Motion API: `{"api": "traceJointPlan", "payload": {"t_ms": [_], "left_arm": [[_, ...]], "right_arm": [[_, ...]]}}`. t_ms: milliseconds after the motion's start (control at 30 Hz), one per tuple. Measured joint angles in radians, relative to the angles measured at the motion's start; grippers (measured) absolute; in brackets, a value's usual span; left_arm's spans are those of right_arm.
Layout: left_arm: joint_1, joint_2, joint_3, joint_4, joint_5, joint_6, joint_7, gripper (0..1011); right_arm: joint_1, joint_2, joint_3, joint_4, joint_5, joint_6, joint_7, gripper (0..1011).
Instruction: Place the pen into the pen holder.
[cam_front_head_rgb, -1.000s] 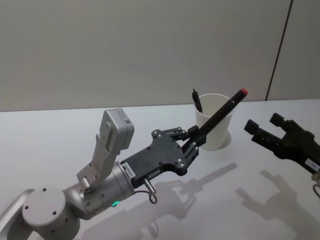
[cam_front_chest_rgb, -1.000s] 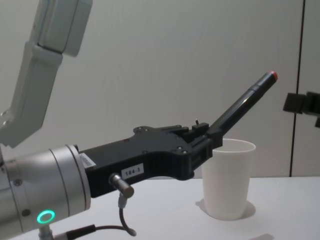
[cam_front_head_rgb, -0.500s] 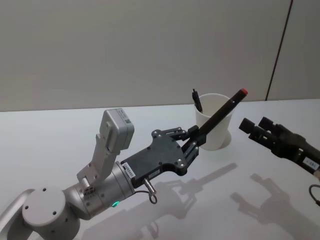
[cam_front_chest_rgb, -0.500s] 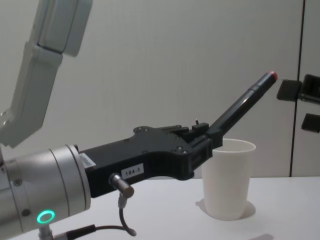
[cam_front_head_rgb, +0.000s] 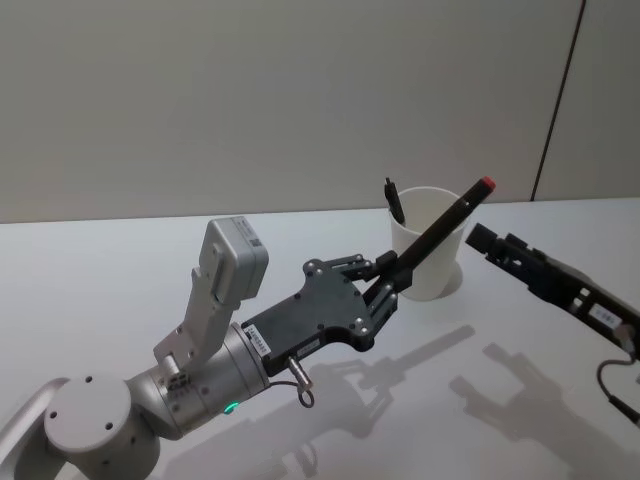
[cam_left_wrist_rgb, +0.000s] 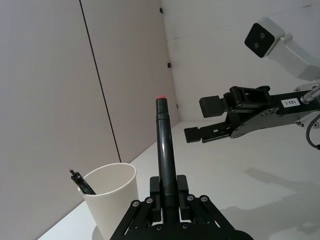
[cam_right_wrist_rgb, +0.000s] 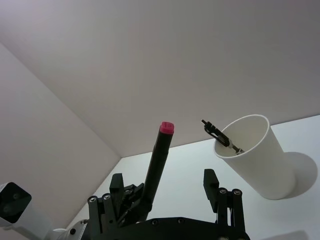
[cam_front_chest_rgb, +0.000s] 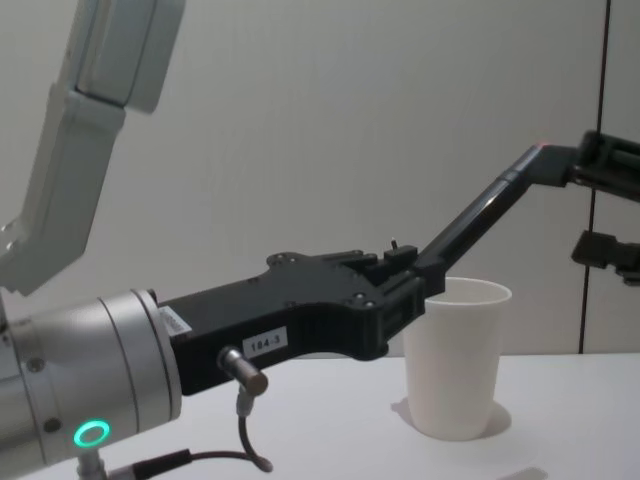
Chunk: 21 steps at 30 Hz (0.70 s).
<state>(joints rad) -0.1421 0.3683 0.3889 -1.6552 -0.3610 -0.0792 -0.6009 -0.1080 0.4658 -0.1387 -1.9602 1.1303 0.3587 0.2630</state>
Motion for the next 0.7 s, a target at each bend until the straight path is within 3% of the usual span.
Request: {"api": "traceJointPlan", "payload": {"t_ms": [700], "left_arm": [[0.0,0.0,0.0,0.0,0.0,0.0,0.0,188]], "right_arm": [[0.062,-0.073,-0.053,0.029,0.029,-0.009,-0.079,1001]]}}
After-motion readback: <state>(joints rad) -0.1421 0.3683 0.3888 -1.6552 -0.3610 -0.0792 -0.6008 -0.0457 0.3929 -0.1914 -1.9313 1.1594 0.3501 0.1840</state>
